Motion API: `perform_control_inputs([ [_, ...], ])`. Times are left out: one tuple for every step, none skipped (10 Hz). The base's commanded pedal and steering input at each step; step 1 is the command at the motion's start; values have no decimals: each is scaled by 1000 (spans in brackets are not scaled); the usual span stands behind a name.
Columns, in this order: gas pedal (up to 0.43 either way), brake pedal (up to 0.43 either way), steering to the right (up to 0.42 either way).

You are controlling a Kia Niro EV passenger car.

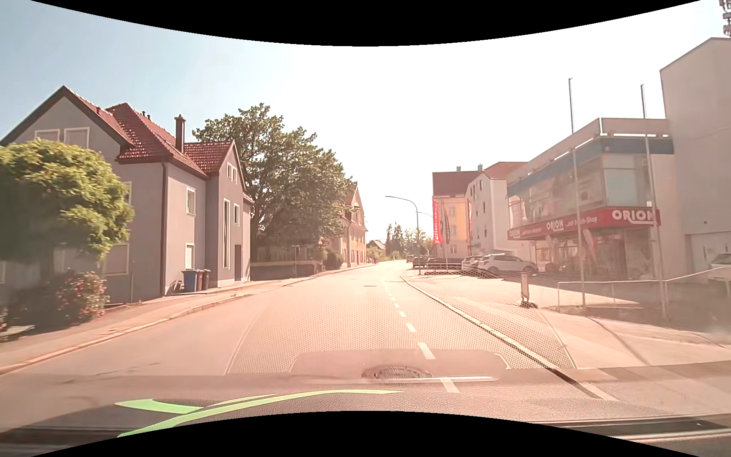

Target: Follow the waypoints while adhering to traffic rules and regulations

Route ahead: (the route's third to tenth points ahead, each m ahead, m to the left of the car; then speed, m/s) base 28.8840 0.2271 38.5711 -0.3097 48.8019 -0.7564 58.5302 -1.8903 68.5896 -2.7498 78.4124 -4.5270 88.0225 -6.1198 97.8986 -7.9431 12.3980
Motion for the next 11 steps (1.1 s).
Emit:
perform_control_inputs([
  [0,122,8],
  [0,128,8],
  [0,128,7],
  [0,134,8],
  [0,140,8],
  [0,152,8],
  [0,159,7],
  [0,146,7],
  [0,134,8],
  [0,116,7],
  [0,104,8],
])
